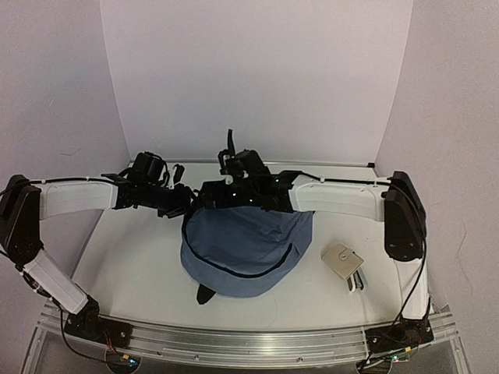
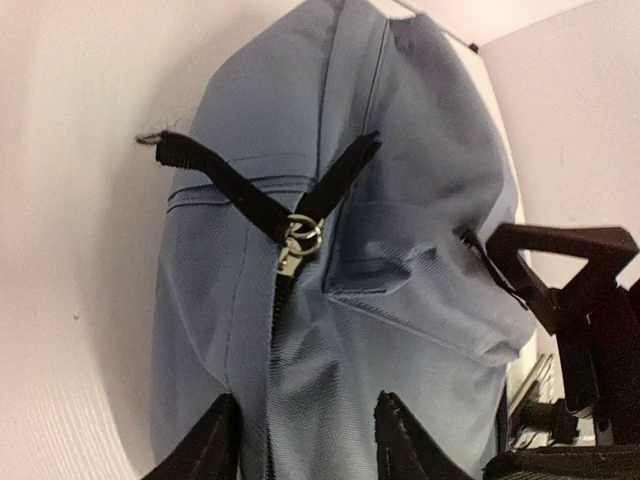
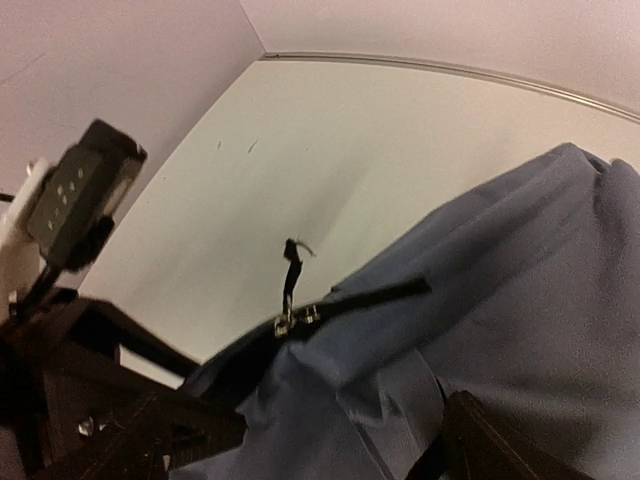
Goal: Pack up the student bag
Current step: Unzip the student bag at the center of the board, then adjust the student bag at the center of the board.
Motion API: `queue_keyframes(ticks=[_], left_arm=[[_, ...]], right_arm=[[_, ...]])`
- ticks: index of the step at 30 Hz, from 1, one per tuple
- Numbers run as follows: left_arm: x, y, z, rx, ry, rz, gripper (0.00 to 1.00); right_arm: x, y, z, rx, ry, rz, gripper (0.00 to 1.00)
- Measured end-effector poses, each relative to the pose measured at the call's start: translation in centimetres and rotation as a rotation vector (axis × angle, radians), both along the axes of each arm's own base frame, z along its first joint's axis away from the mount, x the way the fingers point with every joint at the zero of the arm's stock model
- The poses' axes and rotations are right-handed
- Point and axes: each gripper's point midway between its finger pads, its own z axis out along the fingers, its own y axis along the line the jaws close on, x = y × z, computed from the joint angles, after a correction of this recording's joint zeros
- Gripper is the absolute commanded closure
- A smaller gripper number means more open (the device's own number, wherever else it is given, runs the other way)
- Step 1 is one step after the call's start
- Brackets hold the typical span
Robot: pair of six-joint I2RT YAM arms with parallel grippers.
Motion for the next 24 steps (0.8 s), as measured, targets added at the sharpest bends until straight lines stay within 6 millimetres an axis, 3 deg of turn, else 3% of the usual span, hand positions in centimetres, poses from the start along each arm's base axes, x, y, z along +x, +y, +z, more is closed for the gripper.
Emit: queue_keyframes(ticks=[4, 8, 12, 14, 19, 24], left_arm=[[0.7, 0.2, 1.3, -0.017, -0.009, 0.041, 0.27], [0.0, 0.9, 1.8, -0.033, 0.01, 0.087, 0.19], [-2.3, 2.2, 2.4, -0.07, 0.038, 0.126, 0.15], [-3.3, 2.7, 2.5, -0.087, 0.061, 0.144, 0.13], [-5.6, 2.9, 0.6, -0.107, 0.153, 0.171, 0.16], [-7.6, 2.6, -1.6, -0.106, 0.241, 0.152, 0.34]], right_arm=[[0.2, -4.2, 1.9, -0.027, -0.002, -0.02, 0.02], [2.6, -9.9, 2.5, -0.045, 0.01, -0.072, 0.02], [5.0, -14.5, 0.6, -0.088, 0.043, -0.106, 0.02], [5.9, -16.8, -0.9, -0.121, 0.073, -0.126, 0.07], [7.4, -19.4, -3.1, -0.158, 0.109, -0.13, 0.22], [8.1, -20.3, -5.5, -0.177, 0.152, -0.105, 0.33]])
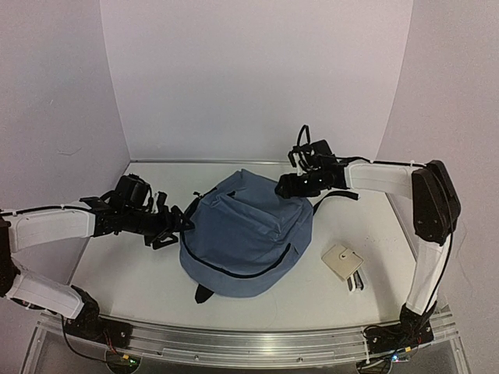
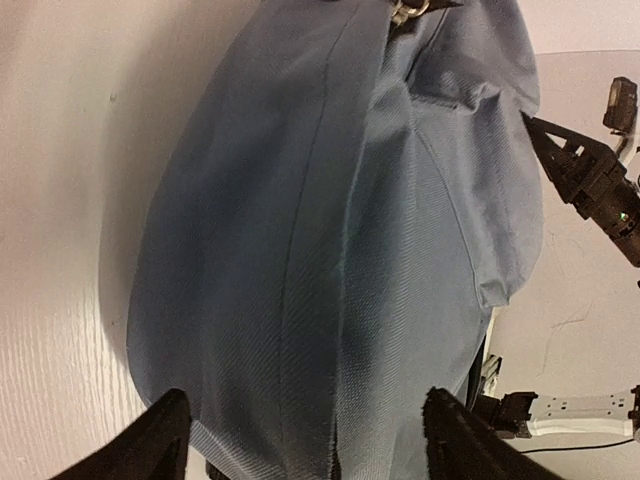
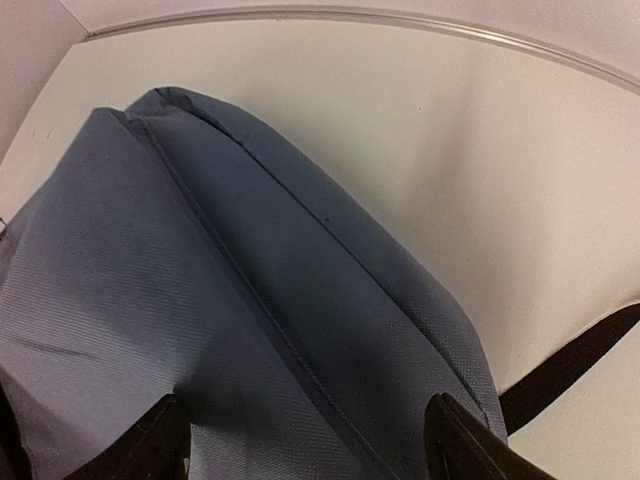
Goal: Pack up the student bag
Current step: Adjust the student bag at the center of the board.
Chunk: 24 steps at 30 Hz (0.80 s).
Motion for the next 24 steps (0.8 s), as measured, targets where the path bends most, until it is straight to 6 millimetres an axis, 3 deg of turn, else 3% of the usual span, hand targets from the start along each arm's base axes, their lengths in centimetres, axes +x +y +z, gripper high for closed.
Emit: queue_keyframes(ticks=[6, 9, 17, 21, 24], left_arm=[[-0.6, -0.3, -0.3, -0.015, 0.031, -0.008, 0.78], [-0.5, -0.1, -0.6, -0.003, 0.028, -0.002, 0.95], [1.3, 0.7, -1.4, 0.075, 0.012, 0.022, 1.0], [4.7, 2.0, -0.7, 0.105, -0.021, 0.046, 1.0], [7.8, 3.0, -0.4, 0.131, -0.048, 0.05, 1.0]], right_arm=[[-0.3, 0.3, -1.3, -0.005, 0.026, 0.038, 0.8], [-0.5, 0.5, -1.4, 0.003, 0.036, 0.042, 0.98], [-2.1, -0.1, -1.8, 0.053, 0.059, 0.016, 1.0], [-5.0, -0.9, -1.5, 0.069, 0.089, -0.012, 1.0], [-8.0, -0.2, -1.3, 0.079, 0.114, -0.013, 1.0]])
